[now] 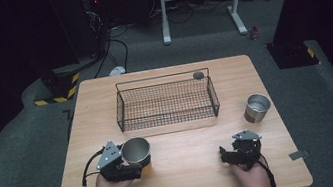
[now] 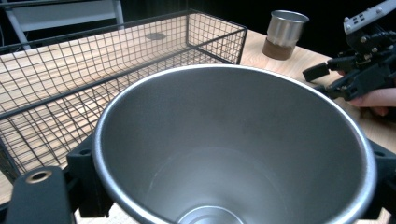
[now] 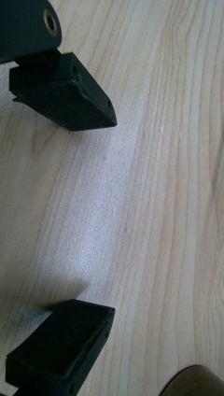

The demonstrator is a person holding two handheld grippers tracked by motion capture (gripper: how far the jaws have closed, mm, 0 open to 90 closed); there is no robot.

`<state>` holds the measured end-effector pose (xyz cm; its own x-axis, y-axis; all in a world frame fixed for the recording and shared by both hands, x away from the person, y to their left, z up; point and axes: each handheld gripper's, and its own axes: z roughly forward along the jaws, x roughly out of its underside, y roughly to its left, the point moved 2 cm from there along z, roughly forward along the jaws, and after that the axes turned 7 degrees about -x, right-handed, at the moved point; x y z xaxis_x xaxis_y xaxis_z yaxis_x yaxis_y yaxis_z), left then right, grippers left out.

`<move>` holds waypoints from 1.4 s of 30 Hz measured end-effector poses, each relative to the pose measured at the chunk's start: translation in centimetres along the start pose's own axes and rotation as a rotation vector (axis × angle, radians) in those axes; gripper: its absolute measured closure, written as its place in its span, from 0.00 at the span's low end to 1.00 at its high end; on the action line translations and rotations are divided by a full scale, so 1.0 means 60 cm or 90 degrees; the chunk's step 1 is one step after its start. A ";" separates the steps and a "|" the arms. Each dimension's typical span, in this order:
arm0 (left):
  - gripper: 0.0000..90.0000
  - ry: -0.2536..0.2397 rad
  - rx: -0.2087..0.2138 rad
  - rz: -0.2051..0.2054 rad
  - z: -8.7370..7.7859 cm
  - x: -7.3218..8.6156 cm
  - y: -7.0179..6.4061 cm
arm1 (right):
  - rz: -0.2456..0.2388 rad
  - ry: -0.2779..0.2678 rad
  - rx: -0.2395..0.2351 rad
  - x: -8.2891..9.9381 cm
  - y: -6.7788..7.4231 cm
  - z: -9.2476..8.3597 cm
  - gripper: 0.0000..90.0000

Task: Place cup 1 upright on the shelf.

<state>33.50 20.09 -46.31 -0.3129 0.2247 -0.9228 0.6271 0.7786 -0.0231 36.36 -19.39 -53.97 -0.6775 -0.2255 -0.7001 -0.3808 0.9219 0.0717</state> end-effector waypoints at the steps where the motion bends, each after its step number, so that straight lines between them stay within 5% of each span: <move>1: 0.15 0.001 -0.001 -0.001 0.001 -0.002 0.002 | -0.002 0.000 0.000 0.000 0.000 0.000 0.10; 20: 0.14 -0.006 -0.064 -0.013 0.030 -0.064 0.045 | 0.000 -0.001 -0.001 0.000 0.001 0.000 0.10; 42: 0.14 -0.007 -0.085 -0.002 0.087 -0.125 0.042 | 0.000 -0.001 -0.002 0.001 0.002 0.000 0.10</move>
<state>41.14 17.29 -41.47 -0.3059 0.2159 -0.9273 0.5251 0.8507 0.0249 36.29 -19.29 -53.98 -0.6765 -0.2245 -0.7014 -0.3828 0.9208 0.0745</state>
